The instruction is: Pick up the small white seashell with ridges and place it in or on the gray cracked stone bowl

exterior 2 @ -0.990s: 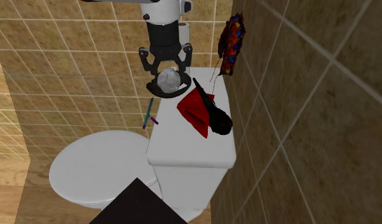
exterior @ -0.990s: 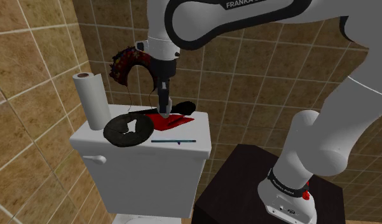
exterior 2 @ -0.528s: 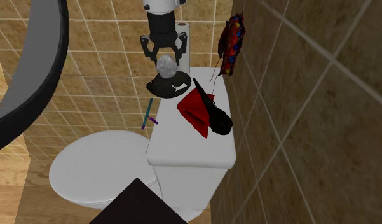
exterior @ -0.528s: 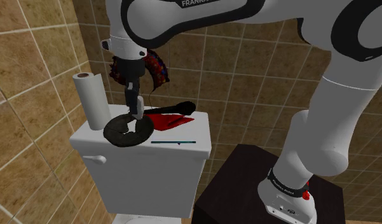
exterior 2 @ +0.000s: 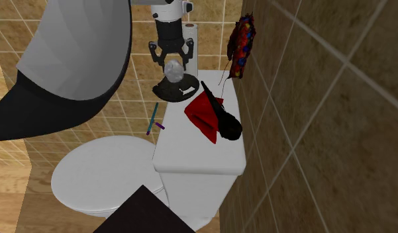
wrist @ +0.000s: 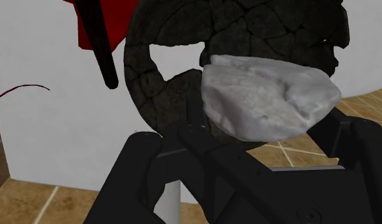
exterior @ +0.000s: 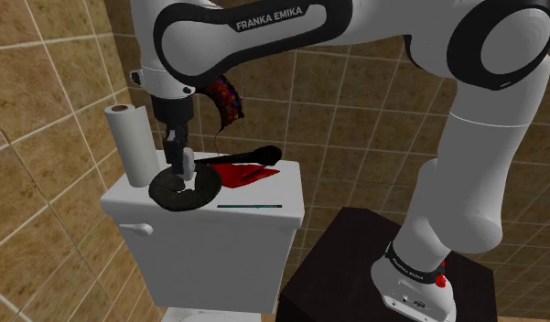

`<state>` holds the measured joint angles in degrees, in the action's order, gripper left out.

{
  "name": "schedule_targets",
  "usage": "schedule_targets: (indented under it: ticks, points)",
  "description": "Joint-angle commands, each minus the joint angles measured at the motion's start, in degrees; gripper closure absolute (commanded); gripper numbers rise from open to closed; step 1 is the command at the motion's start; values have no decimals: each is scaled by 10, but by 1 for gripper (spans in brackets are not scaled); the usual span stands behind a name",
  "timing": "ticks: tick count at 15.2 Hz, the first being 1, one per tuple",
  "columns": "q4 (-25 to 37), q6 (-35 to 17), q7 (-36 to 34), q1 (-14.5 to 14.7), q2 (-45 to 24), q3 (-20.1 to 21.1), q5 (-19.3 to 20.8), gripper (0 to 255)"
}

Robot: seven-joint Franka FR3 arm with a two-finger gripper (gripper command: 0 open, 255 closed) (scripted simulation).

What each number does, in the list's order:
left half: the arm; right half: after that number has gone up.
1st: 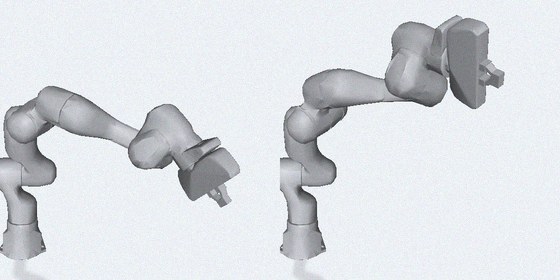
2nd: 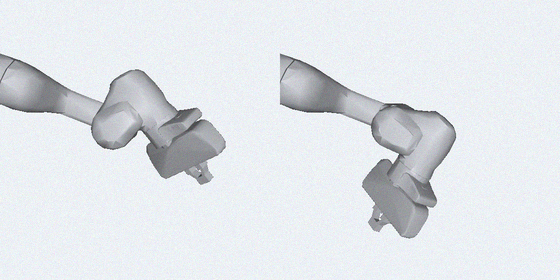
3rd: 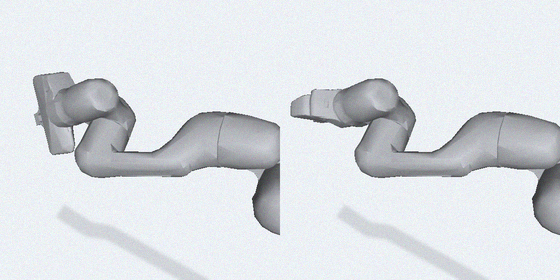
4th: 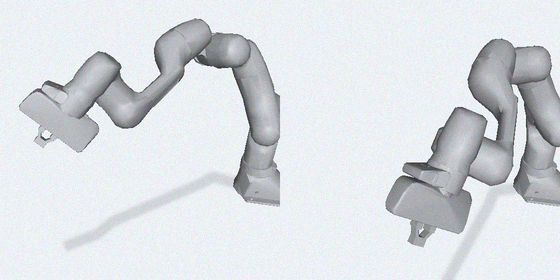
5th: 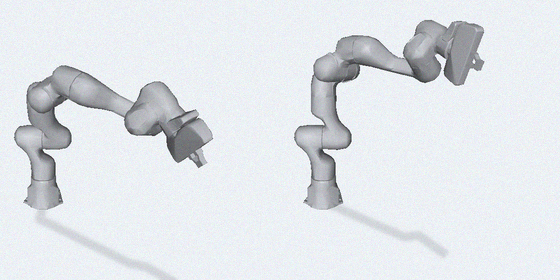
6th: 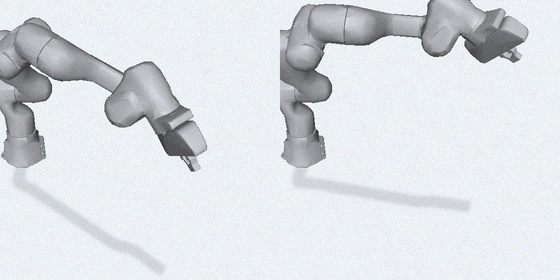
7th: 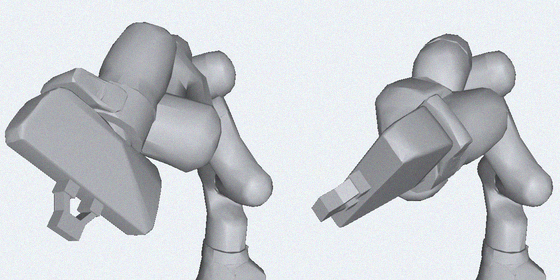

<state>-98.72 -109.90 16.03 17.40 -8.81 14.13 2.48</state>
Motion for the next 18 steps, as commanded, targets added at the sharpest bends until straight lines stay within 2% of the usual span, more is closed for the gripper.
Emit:
schedule_targets:
  ticks: [1,7,14,15,18]
  points:
    - [-13,-16,-1,0,-2,0,1,255]
    - [-47,-58,-3,0,-11,-1,4,255]
    - [-47,-58,-3,0,-11,-1,4,255]
    - [-47,-58,-3,0,-11,-1,4,0]
    - [-47,-58,-3,0,-11,-1,4,0]
